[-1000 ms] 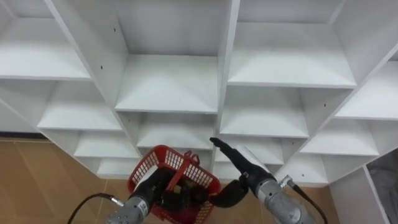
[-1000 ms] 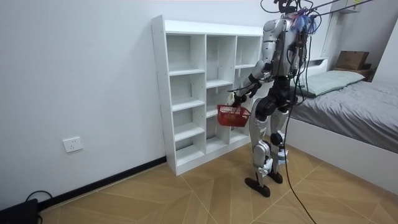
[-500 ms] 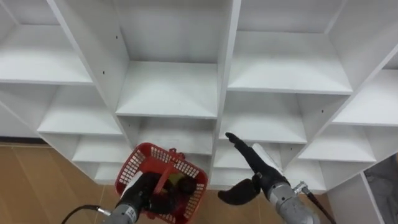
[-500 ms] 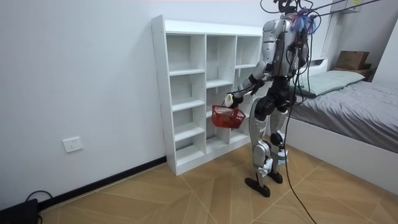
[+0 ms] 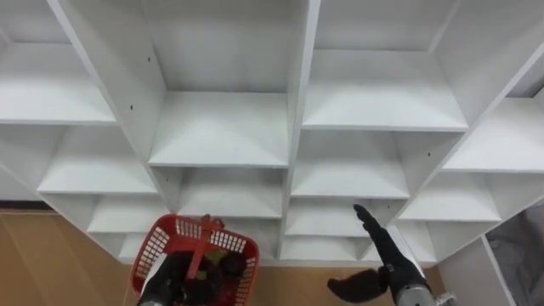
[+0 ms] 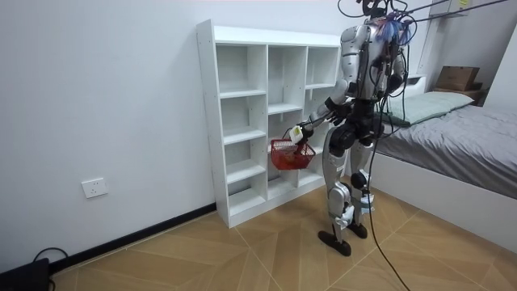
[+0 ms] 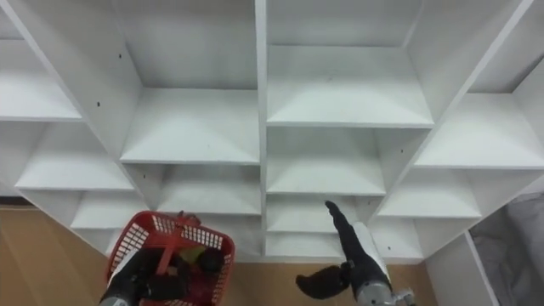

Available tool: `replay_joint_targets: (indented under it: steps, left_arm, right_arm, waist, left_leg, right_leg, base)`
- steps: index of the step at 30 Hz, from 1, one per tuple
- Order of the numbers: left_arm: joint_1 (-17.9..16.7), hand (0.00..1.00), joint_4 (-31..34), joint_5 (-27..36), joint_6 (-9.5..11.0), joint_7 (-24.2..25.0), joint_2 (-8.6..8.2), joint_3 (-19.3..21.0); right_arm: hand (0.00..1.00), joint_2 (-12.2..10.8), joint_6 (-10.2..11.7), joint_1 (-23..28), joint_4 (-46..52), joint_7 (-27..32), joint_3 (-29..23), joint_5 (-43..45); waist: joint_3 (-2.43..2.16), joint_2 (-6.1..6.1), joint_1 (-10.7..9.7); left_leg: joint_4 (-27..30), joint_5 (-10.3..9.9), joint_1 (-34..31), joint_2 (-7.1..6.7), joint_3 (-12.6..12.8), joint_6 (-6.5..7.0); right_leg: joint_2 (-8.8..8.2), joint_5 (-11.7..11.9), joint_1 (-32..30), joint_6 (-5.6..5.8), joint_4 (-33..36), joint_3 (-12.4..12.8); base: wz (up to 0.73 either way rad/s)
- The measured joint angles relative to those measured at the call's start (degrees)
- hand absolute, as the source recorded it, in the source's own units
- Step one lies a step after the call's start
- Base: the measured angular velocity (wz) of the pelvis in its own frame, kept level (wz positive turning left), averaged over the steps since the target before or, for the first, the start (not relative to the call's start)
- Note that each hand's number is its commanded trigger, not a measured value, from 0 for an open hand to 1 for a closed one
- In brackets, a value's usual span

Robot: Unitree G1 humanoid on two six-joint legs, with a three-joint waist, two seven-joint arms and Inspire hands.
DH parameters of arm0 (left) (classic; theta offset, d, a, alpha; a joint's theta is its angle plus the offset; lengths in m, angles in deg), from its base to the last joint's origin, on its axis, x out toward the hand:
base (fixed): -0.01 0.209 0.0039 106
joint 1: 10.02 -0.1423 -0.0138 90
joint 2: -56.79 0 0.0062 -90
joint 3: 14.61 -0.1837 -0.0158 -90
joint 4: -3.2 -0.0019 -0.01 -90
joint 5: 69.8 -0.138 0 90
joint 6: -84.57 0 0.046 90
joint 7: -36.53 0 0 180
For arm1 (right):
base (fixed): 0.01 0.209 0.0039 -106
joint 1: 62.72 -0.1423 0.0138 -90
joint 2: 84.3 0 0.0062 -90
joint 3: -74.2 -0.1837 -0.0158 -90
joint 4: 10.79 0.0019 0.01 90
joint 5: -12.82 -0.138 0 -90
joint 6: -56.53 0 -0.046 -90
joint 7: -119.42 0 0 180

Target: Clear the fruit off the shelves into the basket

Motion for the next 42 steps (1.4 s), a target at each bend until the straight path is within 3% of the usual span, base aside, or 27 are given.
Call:
replay_joint_targets:
  steps: [2, 3, 4, 6, 9, 15, 21, 24, 28, 33, 42]
  left_arm:
    - [-1.1, 1.00, 0.0, -0.4, 0.4, -0.8, 0.18, 0.7]
    - [-1.9, 1.00, 0.0, -0.9, 0.4, -1.6, 0.31, 0.9]
    - [-2.5, 1.00, 0.0, -1.8, 0.5, -2.3, 0.50, 1.0]
    - [-3.1, 1.00, 0.0, -2.2, 0.6, -2.9, 0.81, 1.0]
    - [-4.0, 1.00, 0.0, -2.1, 0.6, -3.8, 1.21, 1.3]
    - [-5.0, 1.00, -2.1, -2.8, 1.3, -6.3, 1.27, 3.4]
    - [-6.1, 1.00, -6.1, -2.8, 1.4, -6.6, 1.30, 5.9]
    - [-6.3, 1.00, -9.8, -3.9, 1.2, -6.6, 1.18, 6.6]
    - [-7.2, 1.00, -11.7, -4.5, -0.6, -6.6, 0.75, 9.1]
    - [-7.1, 1.00, -12.7, -3.7, -2.7, -6.4, -0.34, 9.3]
    - [-7.0, 1.00, -13.7, -3.1, -4.6, -6.1, -0.61, 8.6]
  right_arm:
    - [0.00, 0.0, 1.7, 0.6, -2.0, 0.5, -0.8, -0.3]
    - [0.00, 0.0, 2.8, 0.7, -4.8, 0.9, -1.3, -1.1]
    - [0.00, 0.0, 3.0, 0.7, -7.7, 1.2, -1.9, -1.6]
    - [0.00, 0.1, 3.0, 0.8, -10.8, 1.7, -2.7, -2.8]
    - [0.00, 0.1, 3.1, 1.8, -12.9, 2.4, -4.1, -5.8]
    - [0.00, -0.1, 3.7, 1.7, -20.9, 4.9, -6.4, -7.2]
    - [0.00, 0.1, 3.6, 0.5, -31.9, 6.7, -9.1, -10.6]
    - [0.00, 0.0, 2.8, -0.5, -39.2, 6.0, -11.6, -13.9]
    - [0.00, 0.1, -1.2, -0.2, -45.1, 4.0, -12.3, -13.1]
    - [0.00, -0.2, -5.3, -0.7, -47.4, 1.4, -12.2, -12.7]
    - [0.00, -0.4, -8.5, -3.4, -48.9, -1.8, -10.4, -12.5]
  waist:
    - [-0.06, -0.04, -0.3]
    - [-0.34, -0.11, -0.4]
    - [-0.58, -0.23, -0.4]
    - [-0.61, -0.28, -0.4]
    - [-0.57, -0.17, -0.5]
    - [0.01, 0.41, -0.6]
    - [-0.03, 0.28, -0.9]
    - [-0.12, 0.43, -2.1]
    - [-0.20, 0.52, -1.7]
    - [-0.11, 0.92, -1.8]
    - [0.04, 0.87, -1.7]
  left_leg:
    - [0.0, -0.1, 0.3, 0.04, 0.0, -0.03]
    - [0.0, -0.3, 0.5, 0.11, 0.1, -0.08]
    - [0.1, -0.4, 0.5, 0.15, 0.1, -0.12]
    - [0.1, -0.4, 0.4, 0.17, 0.1, -0.12]
    - [0.1, -0.5, 0.4, 0.15, 0.1, -0.13]
    - [0.0, -1.1, 2.1, 0.14, 0.1, -0.05]
    - [0.0, -1.4, 2.3, 0.04, -0.3, 0.03]
    - [0.0, -1.6, 2.4, -0.34, -1.4, 0.17]
    - [0.1, -2.3, 3.6, -0.32, -1.3, 0.18]
    - [0.0, -2.4, 4.4, -0.41, -1.1, 0.32]
    - [0.1, -2.6, 5.4, -0.42, -1.3, 0.30]
  right_leg:
    - [0.08, 0.0, 0.4, 0.00, -0.4, 0.0]
    - [0.15, 0.0, 0.6, 0.00, -0.8, -0.1]
    - [0.17, 0.0, 0.7, 0.01, -0.8, -0.2]
    - [0.15, 0.0, 0.7, 0.01, -0.8, -0.6]
    - [0.14, 0.0, 1.0, 0.01, -0.9, -0.7]
    - [0.18, -0.3, 2.7, 0.22, -1.4, -0.7]
    - [0.17, -0.4, 3.5, 0.36, -1.8, -0.6]
    - [0.03, -1.0, 4.1, 0.72, -1.7, -0.9]
    - [0.10, -1.6, 4.6, 0.82, -1.4, -0.7]
    - [0.20, -1.8, 5.2, 0.96, -1.1, -0.5]
    - [0.23, -2.1, 6.1, 0.94, -0.8, -0.5]
  base:
    - [0.00]
    - [0.00]
    - [0.00]
    - [0.00]
    - [0.01]
    - [0.01]
    - [0.02]
    - [0.16]
    - [-0.04]
    - [-0.01]
    - [0.00]
